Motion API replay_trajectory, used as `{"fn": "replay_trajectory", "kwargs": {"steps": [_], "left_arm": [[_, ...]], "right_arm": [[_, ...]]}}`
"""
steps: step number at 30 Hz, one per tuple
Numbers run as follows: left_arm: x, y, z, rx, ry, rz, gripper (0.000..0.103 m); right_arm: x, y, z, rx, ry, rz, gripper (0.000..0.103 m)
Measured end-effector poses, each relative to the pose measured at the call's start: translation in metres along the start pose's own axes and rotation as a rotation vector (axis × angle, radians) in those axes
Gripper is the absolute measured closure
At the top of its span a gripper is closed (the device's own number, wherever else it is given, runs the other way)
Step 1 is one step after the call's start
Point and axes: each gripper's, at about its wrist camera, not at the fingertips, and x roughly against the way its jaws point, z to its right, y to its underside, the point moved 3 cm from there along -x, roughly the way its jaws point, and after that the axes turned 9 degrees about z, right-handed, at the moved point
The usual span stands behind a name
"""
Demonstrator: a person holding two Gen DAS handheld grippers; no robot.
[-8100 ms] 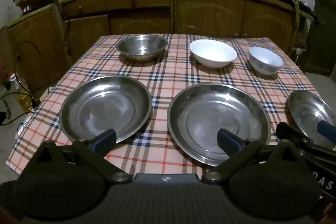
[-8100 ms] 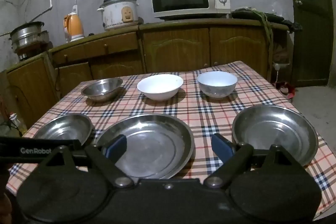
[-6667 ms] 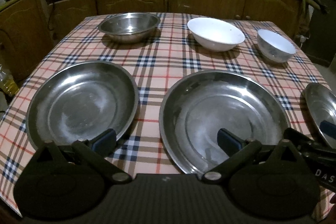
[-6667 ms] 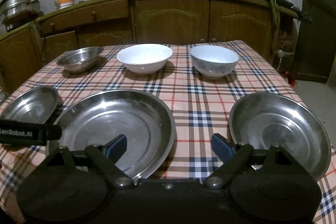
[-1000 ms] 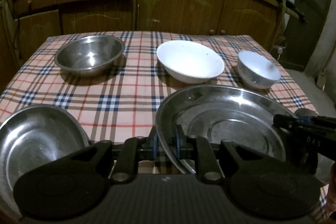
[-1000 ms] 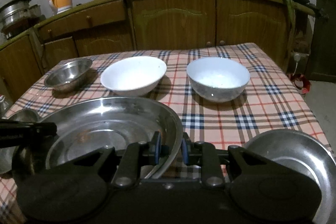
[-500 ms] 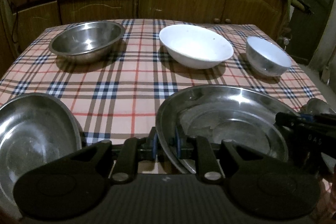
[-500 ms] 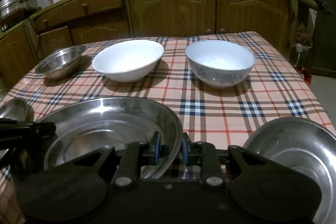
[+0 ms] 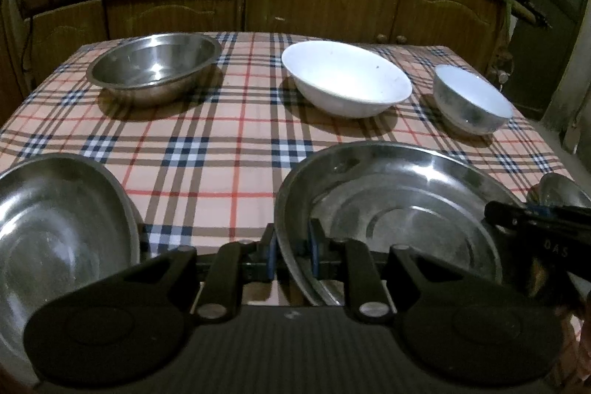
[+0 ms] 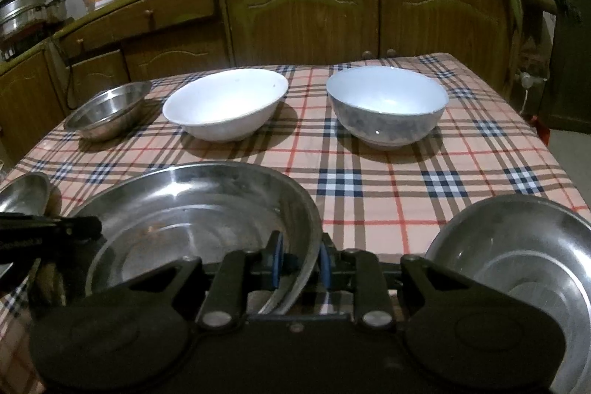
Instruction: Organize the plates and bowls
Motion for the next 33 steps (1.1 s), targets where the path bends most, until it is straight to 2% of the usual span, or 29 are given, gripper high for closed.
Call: {"fn": "replay_trajectory", "kwargs": {"steps": [7,19,22,25,27,31,33], "left_arm": [[-0.002,0.009,-0.003,0.007,-0.008,-0.029,0.084],[0.012,0.002,-0.003,0.009,-0.038,-0.039,0.083],[0.019,-0.001,0.0,0.011,-0.037,-0.029,0.082],[0.025,-0.005,0.004,0.014,-0.035,-0.02,0.077],[0.03,-0.007,0.007,0.017,-0.033,-0.011,0.069],[0.04,-0.011,0.018,0.014,-0.025,0.007,0.06],[0.045,-0.012,0.023,0.013,-0.019,0.011,0.056]], "right_arm": [[0.002,0.005,0.002,-0.001,0.02,-0.006,0.076],[0.023,-0.005,0.004,-0.006,0.033,0.032,0.076],[0.03,-0.009,0.005,-0.005,0.04,0.044,0.068],[0.037,-0.012,0.005,-0.002,0.042,0.058,0.056],[0.043,-0.015,0.006,0.002,0.043,0.07,0.051],[0.054,-0.019,0.008,0.004,0.053,0.089,0.037],[0.059,-0.021,0.009,0.003,0.053,0.097,0.036]]}}
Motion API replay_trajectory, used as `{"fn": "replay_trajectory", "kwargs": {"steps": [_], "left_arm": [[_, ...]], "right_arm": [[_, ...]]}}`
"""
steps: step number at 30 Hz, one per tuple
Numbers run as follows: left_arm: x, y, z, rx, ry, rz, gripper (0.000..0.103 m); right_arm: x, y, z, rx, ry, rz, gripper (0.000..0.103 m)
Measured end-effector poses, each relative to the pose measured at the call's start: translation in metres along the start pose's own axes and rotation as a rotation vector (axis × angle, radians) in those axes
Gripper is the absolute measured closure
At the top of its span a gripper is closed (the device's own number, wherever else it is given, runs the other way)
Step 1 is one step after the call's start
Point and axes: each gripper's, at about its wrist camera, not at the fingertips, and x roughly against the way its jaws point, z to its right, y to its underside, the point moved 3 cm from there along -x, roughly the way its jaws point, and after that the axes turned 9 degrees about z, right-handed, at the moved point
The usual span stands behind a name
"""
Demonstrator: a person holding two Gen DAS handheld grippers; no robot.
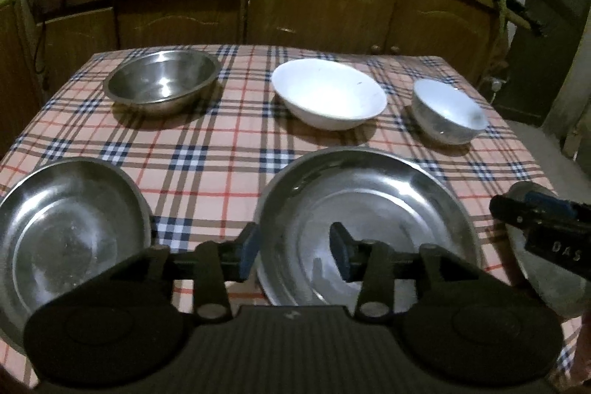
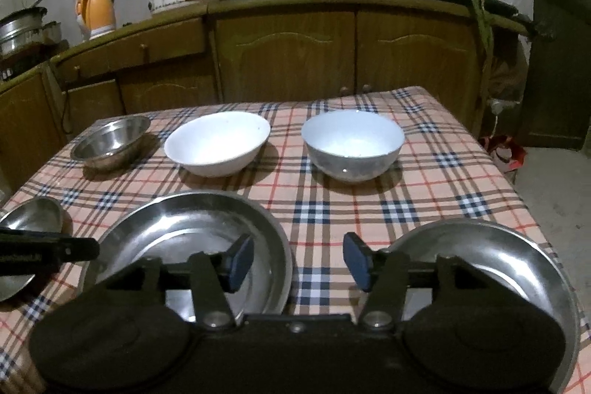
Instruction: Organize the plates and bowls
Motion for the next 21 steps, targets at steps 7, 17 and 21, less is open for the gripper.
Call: {"fn": "replay_trajectory", "kwargs": {"steps": [7,17,21], "left_arm": [[0.015,-0.002,0.019,-0.002,0.022,0.022,0.037],[0.024,-0.002,0.053,-0.026,0.073,0.034,0.027],[0.025,0.0,0.067,-0.04,0.096,0.029,0.026]], "right_arm": [[0.018,-0.006,0.007,0.0,0.014,0.024,0.03],[0.04,-0.01,0.026,-0.013,0.039,0.048,0.025],[0.046,-0.009,0.038,-0.021,0.057,0.049,0.025]]}}
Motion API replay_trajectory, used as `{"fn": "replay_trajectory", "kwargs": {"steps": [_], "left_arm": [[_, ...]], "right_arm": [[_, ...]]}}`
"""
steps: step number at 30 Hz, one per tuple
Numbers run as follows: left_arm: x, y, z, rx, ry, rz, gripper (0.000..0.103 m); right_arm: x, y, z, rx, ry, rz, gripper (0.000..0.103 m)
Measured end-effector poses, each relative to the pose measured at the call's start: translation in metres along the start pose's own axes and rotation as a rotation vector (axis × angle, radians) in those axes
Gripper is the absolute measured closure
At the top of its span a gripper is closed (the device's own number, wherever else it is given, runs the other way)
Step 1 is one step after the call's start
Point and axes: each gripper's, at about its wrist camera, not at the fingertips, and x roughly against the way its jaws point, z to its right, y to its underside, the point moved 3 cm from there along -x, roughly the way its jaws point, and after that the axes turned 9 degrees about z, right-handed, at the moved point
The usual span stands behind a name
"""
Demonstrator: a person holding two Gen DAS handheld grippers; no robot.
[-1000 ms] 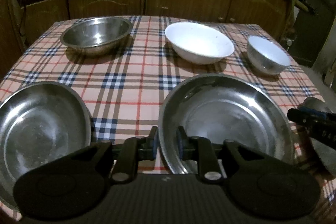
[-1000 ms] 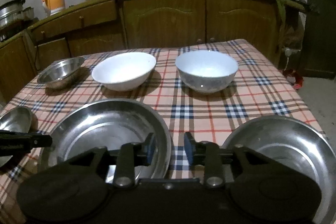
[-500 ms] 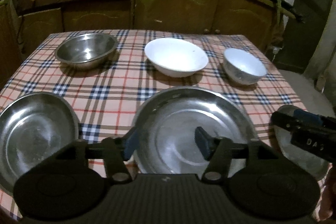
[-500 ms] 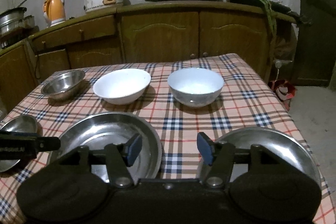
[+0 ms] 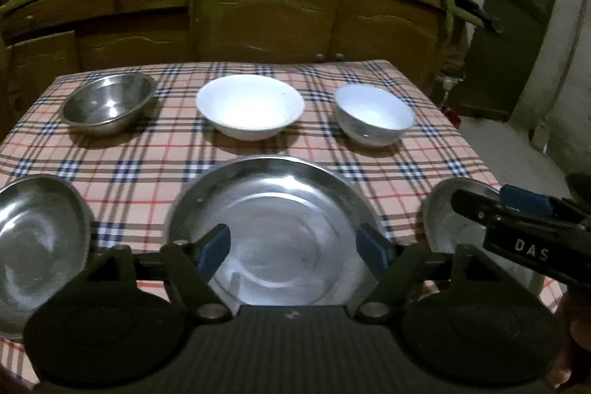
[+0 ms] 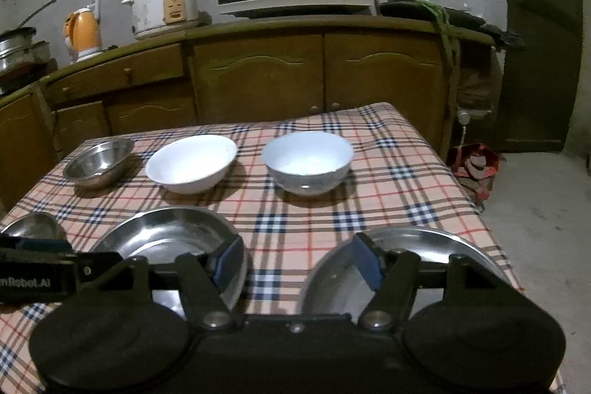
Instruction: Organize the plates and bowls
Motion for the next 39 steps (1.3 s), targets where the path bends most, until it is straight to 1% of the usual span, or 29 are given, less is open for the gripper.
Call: {"fn": "replay_trajectory", "kwargs": {"steps": [19,24,33,39], "left_arm": [[-0.015,0.004,0.056,-0.065,0.089,-0.013,0.026],[-0.022,0.009,0.067,-0.077,0.113,-0.025,0.026],[-0.046,0.017,0.093,-0.097,0.158,-0.069,0.026],[-0.065,0.023,0.106,-0.111,0.157,-0.092,0.026]], "right_arm": [[0.008,0.006,0.048,-0.037,0.055,-0.009,0.025],[0.007,0.012,0.069,-0.054,0.09,-0.018,0.025],[0.004,0.028,0.11,-0.078,0.149,-0.045,0.025],[-0.001,0.039,0.139,-0.086,0.197,-0.071,0.025]]}}
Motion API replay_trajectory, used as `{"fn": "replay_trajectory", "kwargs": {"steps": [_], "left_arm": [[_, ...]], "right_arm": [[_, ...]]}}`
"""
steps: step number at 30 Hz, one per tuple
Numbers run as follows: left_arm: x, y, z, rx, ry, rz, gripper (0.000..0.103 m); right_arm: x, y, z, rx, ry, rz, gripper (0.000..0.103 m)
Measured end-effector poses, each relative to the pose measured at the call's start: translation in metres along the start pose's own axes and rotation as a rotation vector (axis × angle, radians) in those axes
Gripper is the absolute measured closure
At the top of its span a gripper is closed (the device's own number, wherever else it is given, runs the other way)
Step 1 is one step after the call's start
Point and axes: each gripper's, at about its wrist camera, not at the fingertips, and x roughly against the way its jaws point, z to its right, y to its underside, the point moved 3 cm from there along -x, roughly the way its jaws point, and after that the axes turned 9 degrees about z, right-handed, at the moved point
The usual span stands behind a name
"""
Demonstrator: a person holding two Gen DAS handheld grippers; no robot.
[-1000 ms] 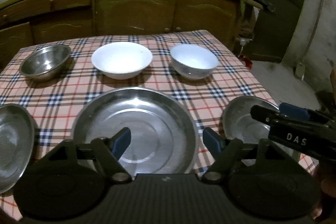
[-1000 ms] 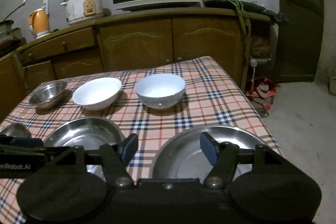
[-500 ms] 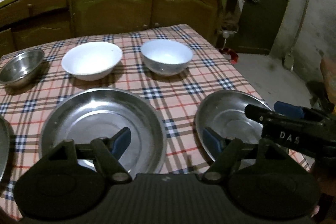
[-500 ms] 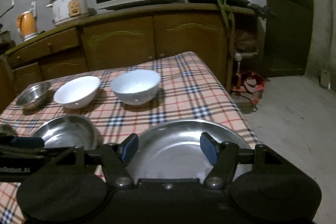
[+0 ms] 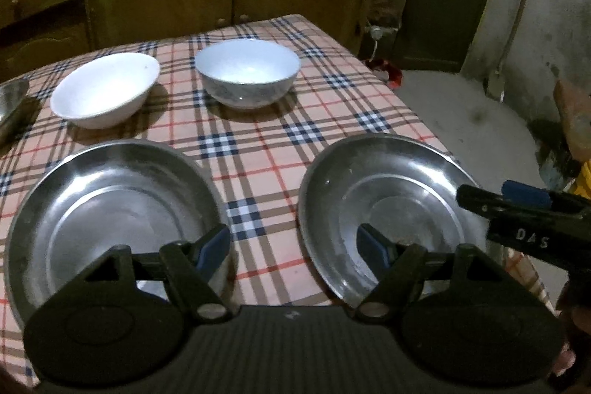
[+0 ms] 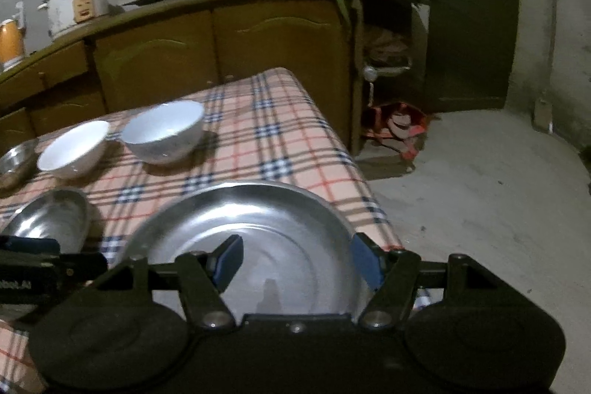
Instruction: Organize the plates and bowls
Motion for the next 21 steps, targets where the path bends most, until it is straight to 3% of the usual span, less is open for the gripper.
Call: {"fn": "replay_trajectory", "kwargs": {"steps": [10,14,18,19,20,21], "left_arm": [[-0.029,0.002,0.012,0.002,0.019,-0.042,0.027],[-0.038,0.003,0.017,-0.004,0.041,-0.065,0.034],[-0.049,0.009,0.021,0.002,0.068,-0.104,0.049],[-0.05,0.009,0.021,-0.001,0.065,-0.094,0.05],[-0.05,0.009,0.022,-0.005,0.065,-0.09,0.054],[-0.05,0.009,0.023,-0.006,0.063,-0.085,0.059]], "right_arm": [[-0.021,0.009,0.028,-0.03,0.028,-0.056,0.025],[-0.029,0.014,0.032,-0.054,0.023,-0.082,0.025],[-0.035,0.019,0.034,-0.084,-0.005,-0.114,0.026],[-0.036,0.02,0.034,-0.087,-0.007,-0.118,0.03],[-0.037,0.021,0.034,-0.088,-0.012,-0.12,0.045],[-0.037,0.022,0.033,-0.088,-0.017,-0.121,0.049]]}}
